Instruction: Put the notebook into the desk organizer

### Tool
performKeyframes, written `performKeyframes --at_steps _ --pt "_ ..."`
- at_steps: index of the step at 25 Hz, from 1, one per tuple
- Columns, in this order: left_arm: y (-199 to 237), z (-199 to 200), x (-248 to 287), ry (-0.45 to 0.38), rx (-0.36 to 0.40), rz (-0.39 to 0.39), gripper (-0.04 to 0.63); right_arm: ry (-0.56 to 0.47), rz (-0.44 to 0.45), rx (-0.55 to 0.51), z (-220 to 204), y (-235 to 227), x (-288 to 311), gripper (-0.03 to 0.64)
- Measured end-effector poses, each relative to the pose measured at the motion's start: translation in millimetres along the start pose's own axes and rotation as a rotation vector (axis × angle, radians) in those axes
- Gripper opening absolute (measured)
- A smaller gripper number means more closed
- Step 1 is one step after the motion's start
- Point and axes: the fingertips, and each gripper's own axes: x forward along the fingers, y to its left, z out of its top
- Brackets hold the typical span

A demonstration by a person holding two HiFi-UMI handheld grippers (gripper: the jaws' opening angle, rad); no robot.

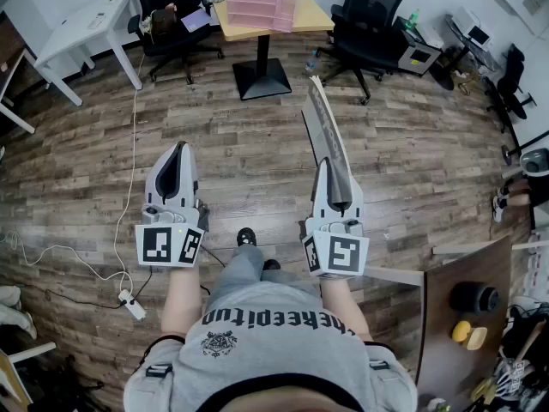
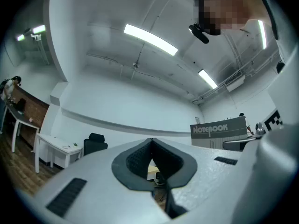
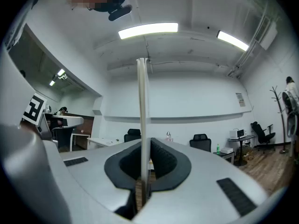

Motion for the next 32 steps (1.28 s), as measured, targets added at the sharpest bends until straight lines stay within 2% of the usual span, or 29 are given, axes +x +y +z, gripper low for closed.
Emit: performKeyframes --at_steps 17,32 --pt "19.7 5.5 46.3 -0.010 0.005 -0.012 0.003 -0.022 0.008 0.012 9.3 -1.6 50.0 0.011" --pt "69.7 -2.9 120.7 -0.054 0.012 -0.040 0.003 -0.059 -0.003 0.015 3.0 3.8 137.9 0.011"
